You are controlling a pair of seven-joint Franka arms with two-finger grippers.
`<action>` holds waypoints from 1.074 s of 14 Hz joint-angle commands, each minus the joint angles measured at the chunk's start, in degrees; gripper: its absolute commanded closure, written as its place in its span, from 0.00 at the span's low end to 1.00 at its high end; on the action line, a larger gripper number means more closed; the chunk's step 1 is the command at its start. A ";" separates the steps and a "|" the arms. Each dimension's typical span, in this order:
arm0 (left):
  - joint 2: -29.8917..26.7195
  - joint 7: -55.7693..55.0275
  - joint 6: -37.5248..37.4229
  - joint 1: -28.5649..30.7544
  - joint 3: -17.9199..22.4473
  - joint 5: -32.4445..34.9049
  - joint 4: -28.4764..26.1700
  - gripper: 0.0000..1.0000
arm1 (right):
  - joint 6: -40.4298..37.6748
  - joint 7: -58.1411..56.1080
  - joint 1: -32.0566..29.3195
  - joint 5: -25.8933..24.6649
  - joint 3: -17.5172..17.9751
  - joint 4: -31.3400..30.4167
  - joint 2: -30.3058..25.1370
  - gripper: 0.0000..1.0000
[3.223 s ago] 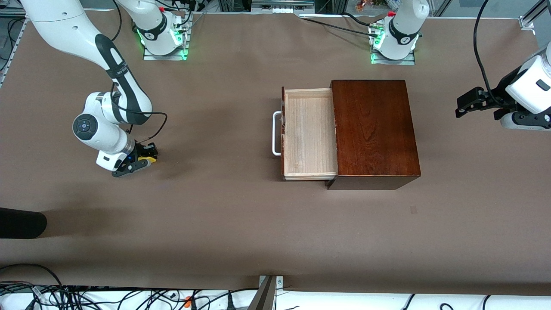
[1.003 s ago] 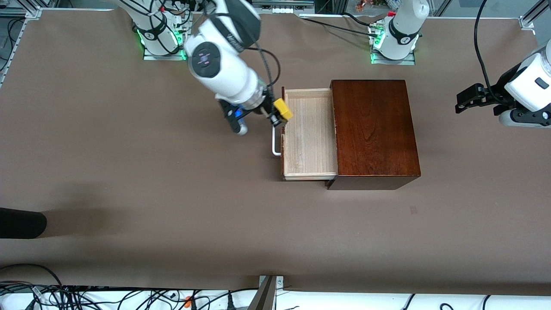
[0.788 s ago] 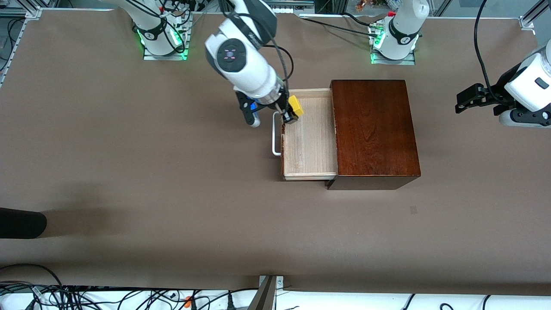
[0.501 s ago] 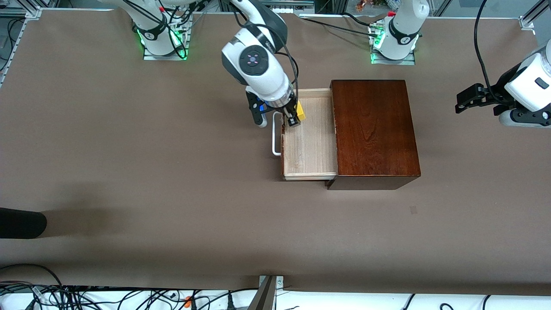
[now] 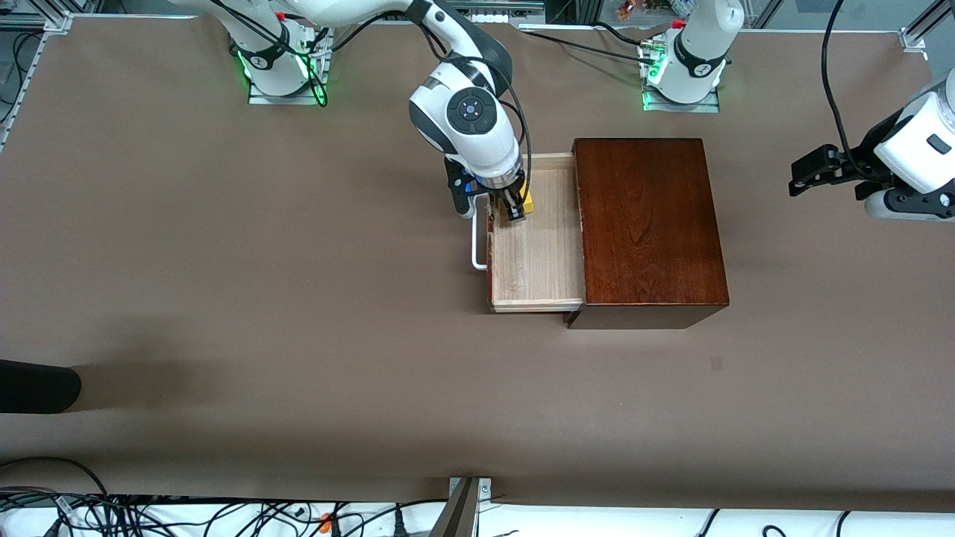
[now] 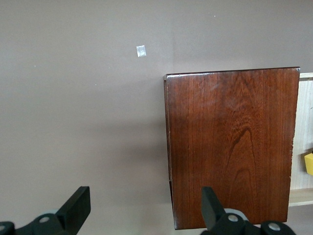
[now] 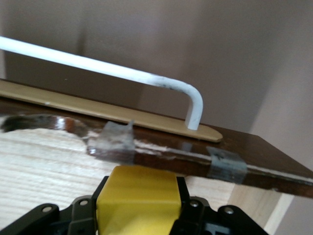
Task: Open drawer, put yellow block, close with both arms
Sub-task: 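Lower the cube into the drawer and open the right gripper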
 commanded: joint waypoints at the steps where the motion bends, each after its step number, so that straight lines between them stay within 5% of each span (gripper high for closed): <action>1: -1.12 -0.05 -0.60 -0.18 -0.29 1.44 -0.42 0.00 | 0.02 1.75 0.97 -1.21 -0.56 1.68 1.22 0.43; 2: -1.12 -0.05 -0.60 -0.18 -0.29 1.44 -0.42 0.00 | -0.16 1.84 0.97 -1.21 -0.65 1.68 1.05 0.00; 11: -0.86 0.65 -0.51 -0.09 -0.20 1.35 0.54 0.00 | -9.29 -0.53 -2.54 -1.21 -2.31 1.76 -7.90 0.00; 15: -0.68 0.03 -0.42 -0.09 -0.12 0.74 1.25 0.00 | -16.66 -11.66 -7.63 -0.69 -2.76 1.76 -14.06 0.00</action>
